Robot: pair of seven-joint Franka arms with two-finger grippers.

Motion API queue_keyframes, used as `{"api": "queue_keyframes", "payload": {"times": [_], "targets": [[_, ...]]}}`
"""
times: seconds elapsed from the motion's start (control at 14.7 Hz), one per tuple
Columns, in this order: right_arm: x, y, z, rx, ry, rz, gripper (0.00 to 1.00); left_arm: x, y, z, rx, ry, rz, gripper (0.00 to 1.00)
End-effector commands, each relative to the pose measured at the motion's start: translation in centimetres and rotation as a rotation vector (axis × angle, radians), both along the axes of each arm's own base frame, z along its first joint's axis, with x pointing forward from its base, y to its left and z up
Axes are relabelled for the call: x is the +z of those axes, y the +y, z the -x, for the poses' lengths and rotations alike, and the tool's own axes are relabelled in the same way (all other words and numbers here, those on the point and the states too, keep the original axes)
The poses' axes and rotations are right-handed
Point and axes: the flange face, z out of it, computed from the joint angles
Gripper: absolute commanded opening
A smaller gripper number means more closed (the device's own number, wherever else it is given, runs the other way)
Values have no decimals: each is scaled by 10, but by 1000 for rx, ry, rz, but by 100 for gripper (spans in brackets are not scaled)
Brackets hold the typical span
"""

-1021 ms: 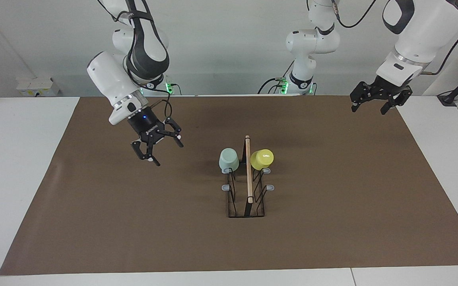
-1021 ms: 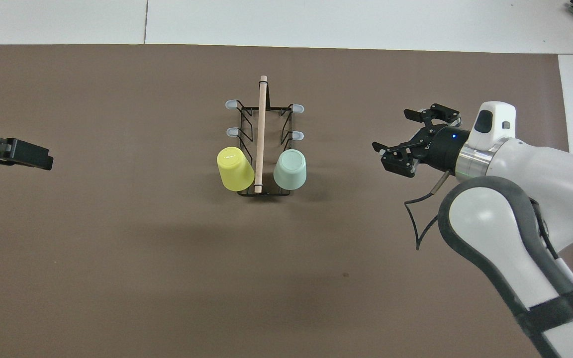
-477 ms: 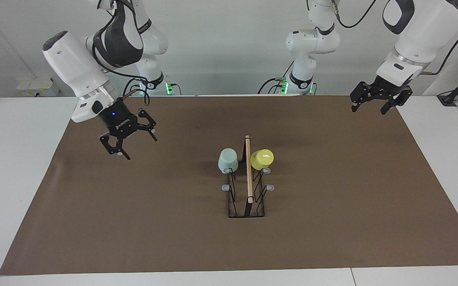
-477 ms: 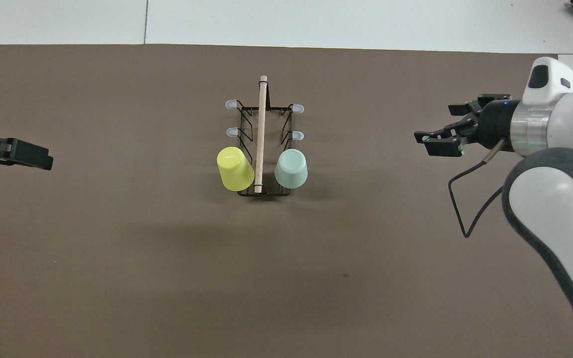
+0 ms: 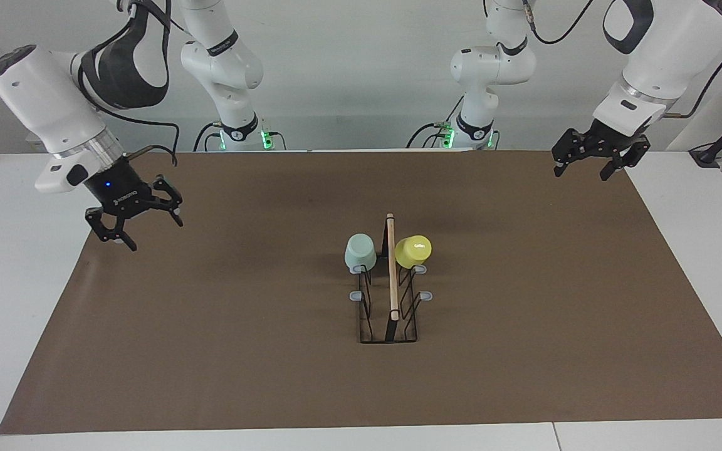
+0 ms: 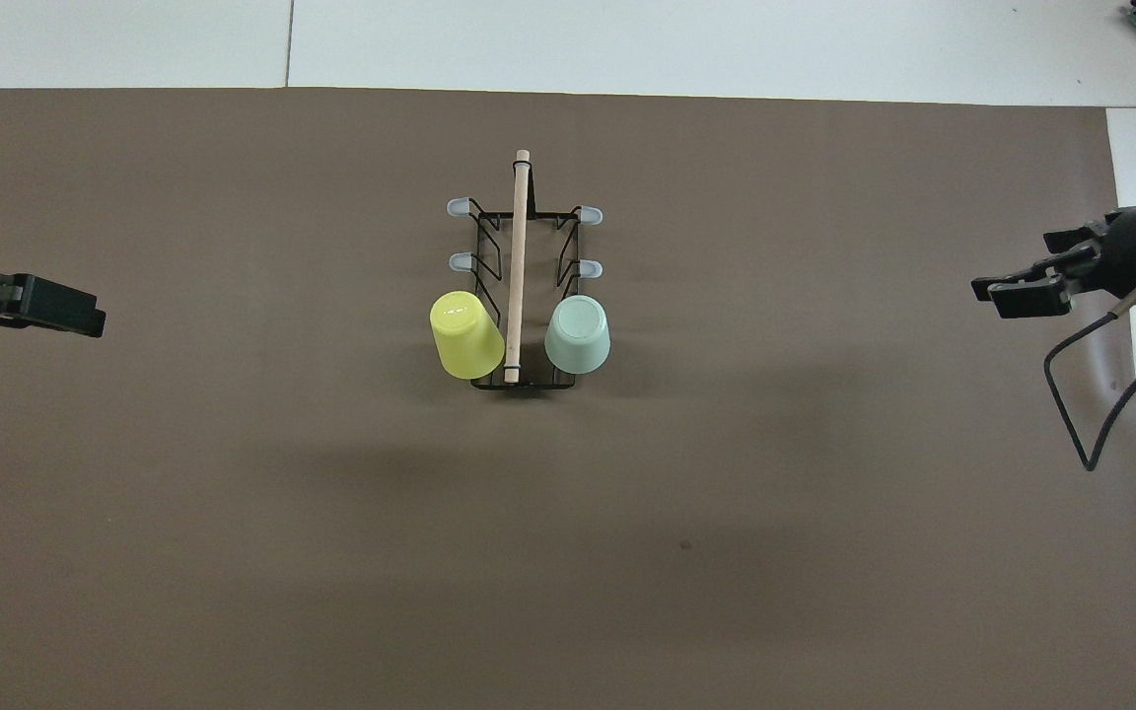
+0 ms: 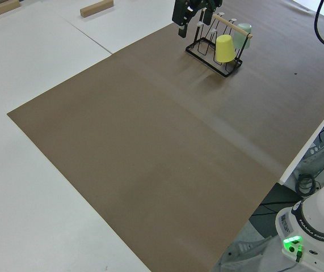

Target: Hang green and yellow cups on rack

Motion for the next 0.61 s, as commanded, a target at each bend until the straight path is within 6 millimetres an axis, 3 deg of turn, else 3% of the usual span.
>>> {"api": "queue_keyframes", "payload": {"times": [0.0,0.2,0.54], "targets": [[24,15,3,-139,111,24,100,0,0,5,-2,7,10,100],[43,42,8,-239,187,72,100,0,0,5,-4,7,10,100],[71,65,16,-370,252,51,100,0,0,5,-2,7,10,100]]}}
